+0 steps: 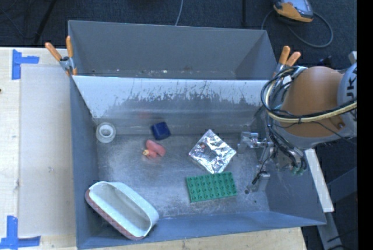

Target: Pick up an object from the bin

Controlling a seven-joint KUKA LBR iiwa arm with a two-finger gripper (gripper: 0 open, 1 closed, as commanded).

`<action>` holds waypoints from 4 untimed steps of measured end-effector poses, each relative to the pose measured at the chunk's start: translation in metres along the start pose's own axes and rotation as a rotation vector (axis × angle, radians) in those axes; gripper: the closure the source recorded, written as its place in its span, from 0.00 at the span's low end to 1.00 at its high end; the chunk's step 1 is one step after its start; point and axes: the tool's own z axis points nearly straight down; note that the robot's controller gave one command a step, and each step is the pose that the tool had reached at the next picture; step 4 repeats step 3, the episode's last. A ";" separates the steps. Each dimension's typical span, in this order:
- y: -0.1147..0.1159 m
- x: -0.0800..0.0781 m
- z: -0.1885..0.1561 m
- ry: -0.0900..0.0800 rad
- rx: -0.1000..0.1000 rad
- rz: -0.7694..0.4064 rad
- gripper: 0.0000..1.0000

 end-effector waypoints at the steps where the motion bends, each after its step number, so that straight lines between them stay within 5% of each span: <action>1: 0.085 0.039 0.060 -0.001 -0.002 -0.169 0.00; 2: 0.082 0.038 0.057 -0.003 0.000 -0.167 1.00; 3: 0.121 0.050 -0.102 -0.010 -0.001 -0.125 1.00; 4: 0.121 0.050 -0.102 -0.010 -0.001 -0.125 1.00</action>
Offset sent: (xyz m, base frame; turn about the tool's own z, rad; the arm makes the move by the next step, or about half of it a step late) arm -0.0394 0.0809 -0.0576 -0.1587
